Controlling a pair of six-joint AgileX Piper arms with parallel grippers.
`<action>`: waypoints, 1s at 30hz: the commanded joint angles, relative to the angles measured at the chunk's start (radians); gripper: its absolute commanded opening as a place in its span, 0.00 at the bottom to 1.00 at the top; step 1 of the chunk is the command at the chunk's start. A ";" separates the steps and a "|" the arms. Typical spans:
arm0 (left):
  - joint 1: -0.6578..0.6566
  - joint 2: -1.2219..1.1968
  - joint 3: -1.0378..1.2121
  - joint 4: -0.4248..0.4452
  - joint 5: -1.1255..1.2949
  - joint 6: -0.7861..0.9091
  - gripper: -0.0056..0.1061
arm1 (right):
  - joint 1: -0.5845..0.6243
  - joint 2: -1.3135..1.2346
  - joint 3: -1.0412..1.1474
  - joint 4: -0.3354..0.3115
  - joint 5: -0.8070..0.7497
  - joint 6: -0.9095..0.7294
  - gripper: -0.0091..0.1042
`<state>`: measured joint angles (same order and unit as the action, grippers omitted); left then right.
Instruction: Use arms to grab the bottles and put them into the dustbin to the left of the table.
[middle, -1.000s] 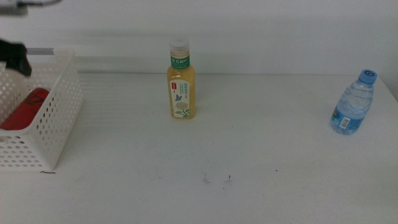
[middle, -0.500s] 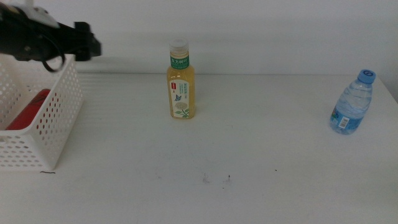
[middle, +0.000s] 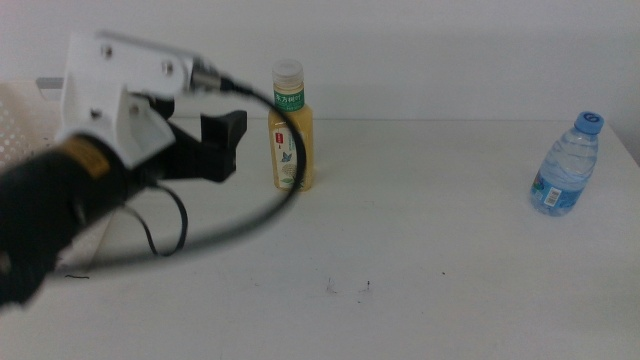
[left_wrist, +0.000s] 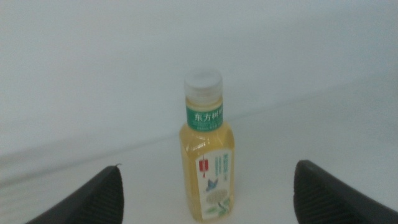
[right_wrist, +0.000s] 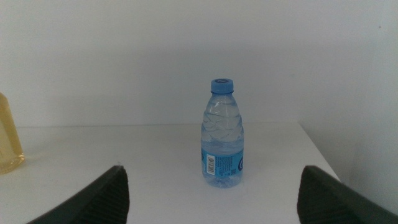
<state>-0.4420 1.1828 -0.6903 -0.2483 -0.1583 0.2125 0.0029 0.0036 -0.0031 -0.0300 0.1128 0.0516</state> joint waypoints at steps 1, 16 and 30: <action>-0.035 -0.010 0.095 0.006 -0.234 -0.005 0.89 | -0.004 -0.004 0.003 -0.010 -0.008 -0.004 0.90; -0.044 0.008 0.476 0.096 -0.696 -0.014 0.89 | -0.004 -0.004 0.003 -0.010 -0.008 -0.004 0.90; -0.044 0.109 0.489 0.161 -0.671 -0.203 0.89 | -0.004 -0.004 0.003 -0.010 -0.008 -0.004 0.90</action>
<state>-0.4804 1.2878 -0.2065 -0.0827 -0.8288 0.0404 0.0029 0.0036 -0.0031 -0.0300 0.1128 0.0516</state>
